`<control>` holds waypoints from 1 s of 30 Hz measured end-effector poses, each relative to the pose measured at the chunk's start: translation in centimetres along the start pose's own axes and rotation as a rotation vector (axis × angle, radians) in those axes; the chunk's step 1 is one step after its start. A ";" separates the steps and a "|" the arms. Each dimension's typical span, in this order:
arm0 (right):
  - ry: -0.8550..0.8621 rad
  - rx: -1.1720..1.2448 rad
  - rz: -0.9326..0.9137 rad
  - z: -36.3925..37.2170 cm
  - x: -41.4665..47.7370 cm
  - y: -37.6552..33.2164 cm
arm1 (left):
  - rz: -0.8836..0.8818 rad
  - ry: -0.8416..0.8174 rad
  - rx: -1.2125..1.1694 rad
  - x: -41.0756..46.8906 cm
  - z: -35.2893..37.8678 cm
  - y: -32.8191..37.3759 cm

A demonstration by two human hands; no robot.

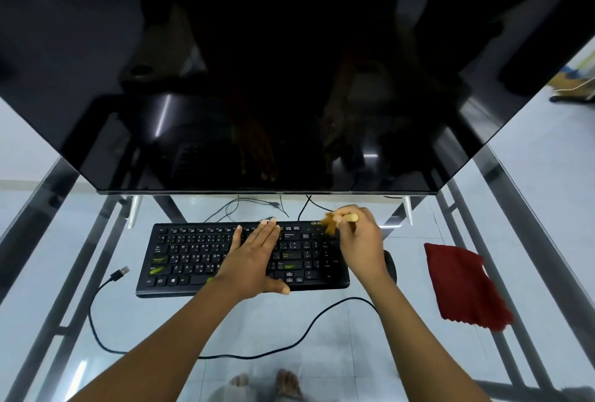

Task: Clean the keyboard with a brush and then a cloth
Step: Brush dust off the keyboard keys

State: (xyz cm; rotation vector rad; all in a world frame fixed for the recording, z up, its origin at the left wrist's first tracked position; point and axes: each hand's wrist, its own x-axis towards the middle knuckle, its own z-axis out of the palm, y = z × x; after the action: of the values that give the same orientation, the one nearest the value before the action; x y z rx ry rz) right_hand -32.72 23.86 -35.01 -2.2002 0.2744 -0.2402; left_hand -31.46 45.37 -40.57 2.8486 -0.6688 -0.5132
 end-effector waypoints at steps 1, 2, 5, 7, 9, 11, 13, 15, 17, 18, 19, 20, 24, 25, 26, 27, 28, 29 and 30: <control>0.015 0.012 -0.011 0.0 -0.1 0.5 | -0.003 -0.004 -0.001 0.0 0.0 0.0; -0.032 0.037 0.000 0.1 -0.1 0.5 | -0.007 -0.009 0.000 0.0 -0.1 0.1; -0.120 -0.060 -0.039 0.4 -0.7 0.6 | -0.020 -0.030 0.017 0.1 -0.3 0.6; 0.023 -0.075 -0.014 -0.1 -0.3 0.8 | -0.026 -0.040 0.019 0.1 -0.4 0.8; -0.016 -0.116 -0.070 -0.5 -0.5 1.3 | -0.029 -0.040 0.018 0.1 -0.5 0.8; -0.109 -0.141 -0.109 -0.6 -1.2 1.5 | -0.026 -0.041 0.014 0.1 -0.5 0.7; -0.022 -0.102 -0.088 -1.0 -1.7 1.8 | -0.021 -0.039 0.011 0.1 -0.4 0.6; 0.078 -0.116 -0.075 -1.9 -2.3 2.5 | -0.021 -0.035 0.004 0.1 -0.2 0.6; -0.025 -0.161 -0.160 -2.1 -3.2 3.3 | -0.018 -0.030 0.002 0.0 -0.2 0.4; -0.088 -0.217 -0.203 -2.1 -3.6 3.4 | -0.014 -0.029 0.002 0.0 -0.1 0.3; -0.105 -0.215 -0.190 -2.3 -3.8 3.3 | -0.009 -0.027 0.004 0.0 -0.2 0.3; -0.050 -0.175 -0.164 -2.5 -3.7 3.5 | -0.005 -0.024 0.005 0.0 -0.2 0.3; 0.027 -0.029 -0.074 -3.4 -3.4 3.6 | 0.010 -0.014 0.019 0.0 -0.1 0.1; -0.072 -0.025 -0.083 -3.2 -3.6 3.6 | 0.013 -0.015 0.022 0.0 -0.1 0.0; -0.145 -0.039 -0.077 -3.2 -4.0 3.2 | 0.016 -0.016 0.027 0.0 0.0 -0.1; -0.159 -0.029 -0.077 -3.0 -4.2 3.2 | 0.017 -0.017 0.034 0.0 0.0 -0.1; -0.071 -0.048 -0.084 -2.9 -4.1 3.4 | 0.017 -0.016 0.036 0.0 0.0 -0.2; 0.025 -0.025 -0.066 -3.0 -4.0 3.7 | 0.016 -0.010 0.033 0.0 0.0 -0.3; 0.071 -0.014 -0.055 -3.0 -4.2 3.9 | 0.013 0.001 0.025 0.0 0.0 -0.4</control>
State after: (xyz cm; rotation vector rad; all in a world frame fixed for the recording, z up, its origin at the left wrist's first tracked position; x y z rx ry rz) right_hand -37.96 20.45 -36.65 -2.2178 0.2559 -0.3479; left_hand -31.27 45.74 -40.65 2.8660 -0.6978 -0.5054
